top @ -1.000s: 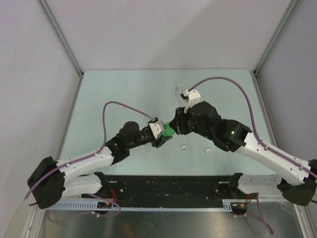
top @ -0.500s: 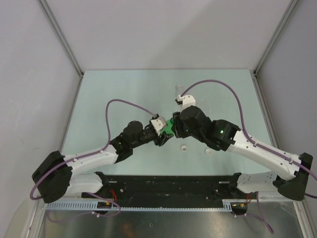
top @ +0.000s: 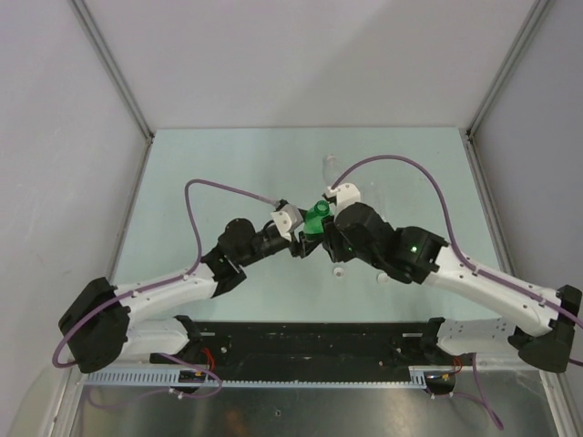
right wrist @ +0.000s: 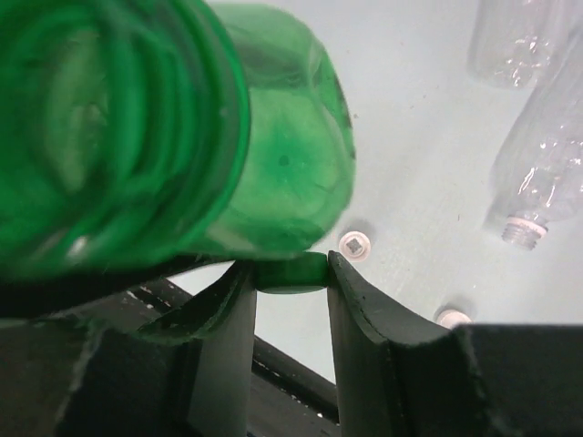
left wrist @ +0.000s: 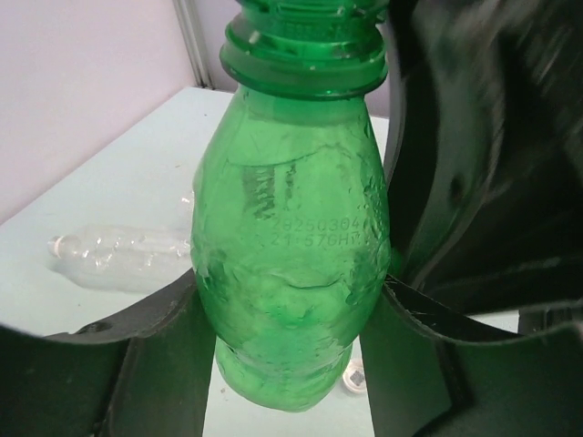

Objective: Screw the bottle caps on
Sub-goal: Screw the bottle cap onto the plastic bottle.

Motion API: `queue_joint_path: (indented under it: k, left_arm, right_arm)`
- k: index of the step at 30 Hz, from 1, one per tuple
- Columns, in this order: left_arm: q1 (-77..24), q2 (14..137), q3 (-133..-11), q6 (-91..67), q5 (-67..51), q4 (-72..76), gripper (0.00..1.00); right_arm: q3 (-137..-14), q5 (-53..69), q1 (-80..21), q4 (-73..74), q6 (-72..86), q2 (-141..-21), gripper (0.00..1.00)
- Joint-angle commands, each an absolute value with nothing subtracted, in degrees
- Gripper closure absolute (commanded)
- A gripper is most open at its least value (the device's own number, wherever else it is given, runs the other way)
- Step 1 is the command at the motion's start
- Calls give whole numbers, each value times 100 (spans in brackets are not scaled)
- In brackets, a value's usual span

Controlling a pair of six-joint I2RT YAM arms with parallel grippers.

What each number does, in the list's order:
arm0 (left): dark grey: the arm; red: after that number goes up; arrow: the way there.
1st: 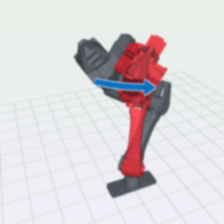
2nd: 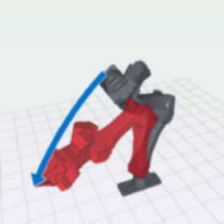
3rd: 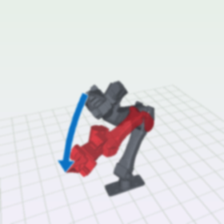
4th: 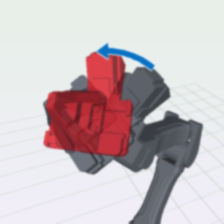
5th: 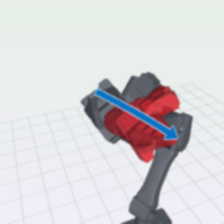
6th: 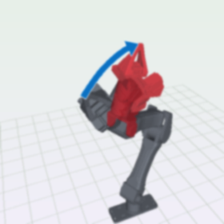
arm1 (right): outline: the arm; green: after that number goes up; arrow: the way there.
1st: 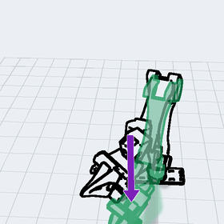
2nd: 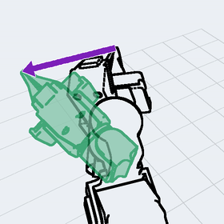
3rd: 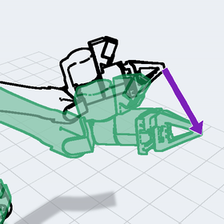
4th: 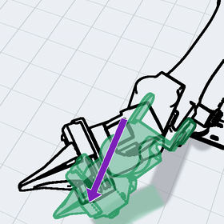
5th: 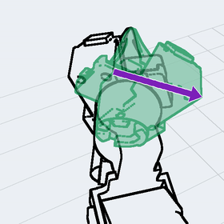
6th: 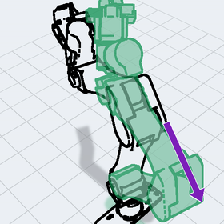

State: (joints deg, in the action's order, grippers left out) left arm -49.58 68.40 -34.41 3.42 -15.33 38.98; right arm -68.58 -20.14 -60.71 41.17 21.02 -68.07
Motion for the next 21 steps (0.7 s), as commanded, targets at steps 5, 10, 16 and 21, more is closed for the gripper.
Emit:
queue_joint_path:
  k: [5,10,16,21]
  left_arm:
    - [-4982,6672,-3117,-77,-1572,4166,98]
    - [-4983,6536,-3015,-209,-2163,4166,98]
    - [-5003,6593,-3011,-258,-2626,4166,98]
    - [-5121,6740,-3039,-313,-2804,4160,99]
  right_arm:
    - [-6609,-2043,-6107,3233,1880,-5726,86]
    - [-6448,-1861,-6058,2850,1848,-5329,86]
    - [-6346,-1326,-5936,2416,1781,-5249,87]
    - [-6257,-1106,-5907,1981,1713,-5217,86]
